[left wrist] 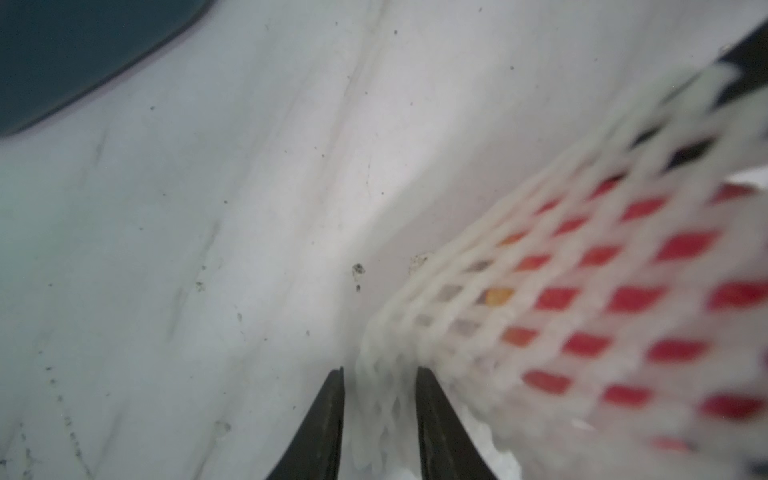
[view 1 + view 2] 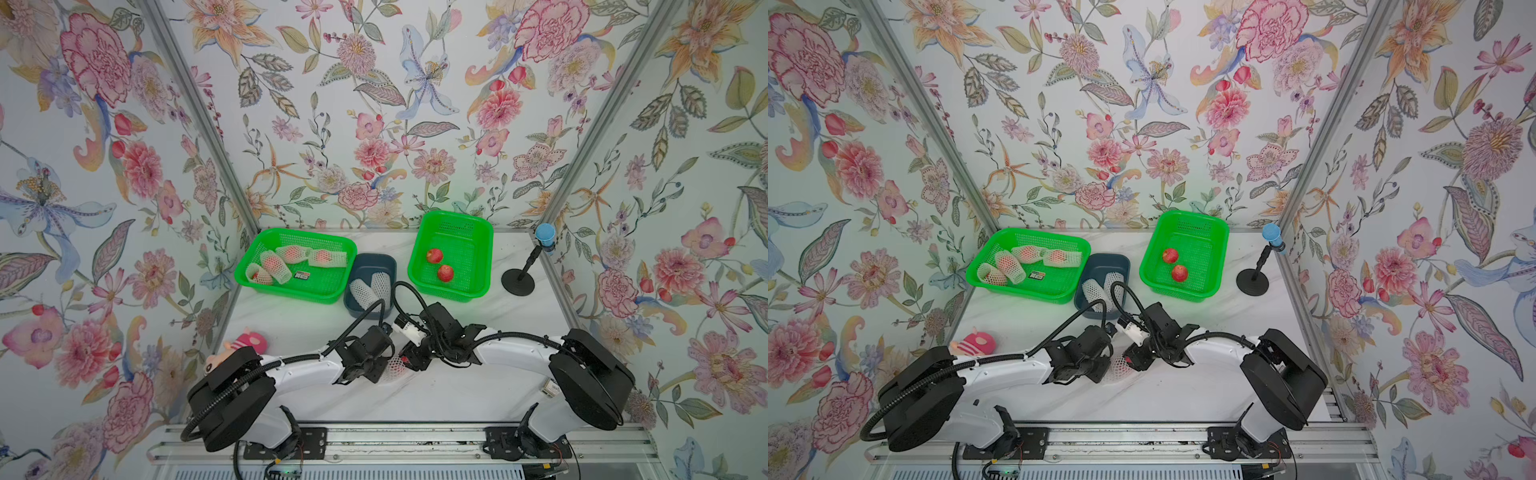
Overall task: Remove foam nets from apples
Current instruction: Remove the foam net from the apple.
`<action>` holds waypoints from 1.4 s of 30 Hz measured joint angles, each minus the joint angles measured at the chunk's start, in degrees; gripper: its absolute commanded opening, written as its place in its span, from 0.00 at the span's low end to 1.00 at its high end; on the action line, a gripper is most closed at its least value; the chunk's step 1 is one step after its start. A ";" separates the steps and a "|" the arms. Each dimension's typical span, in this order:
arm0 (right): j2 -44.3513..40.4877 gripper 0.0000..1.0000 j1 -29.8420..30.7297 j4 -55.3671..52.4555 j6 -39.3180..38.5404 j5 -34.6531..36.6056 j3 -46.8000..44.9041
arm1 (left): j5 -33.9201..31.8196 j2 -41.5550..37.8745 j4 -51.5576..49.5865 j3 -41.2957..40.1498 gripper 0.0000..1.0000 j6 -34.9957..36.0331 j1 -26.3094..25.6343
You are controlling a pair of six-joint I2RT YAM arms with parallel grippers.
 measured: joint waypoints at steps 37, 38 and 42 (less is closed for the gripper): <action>-8.76 0.86 -12.59 1.05 8.11 4.20 -7.45 | 0.44 -0.37 0.50 0.28 0.85 1.33 0.79; -9.62 0.86 -12.59 1.05 8.11 4.39 -7.45 | 0.52 -0.28 0.57 0.28 0.78 1.27 0.79; -12.28 0.87 -12.59 0.96 8.09 5.14 -7.45 | 0.72 0.59 1.03 0.33 0.38 1.07 0.79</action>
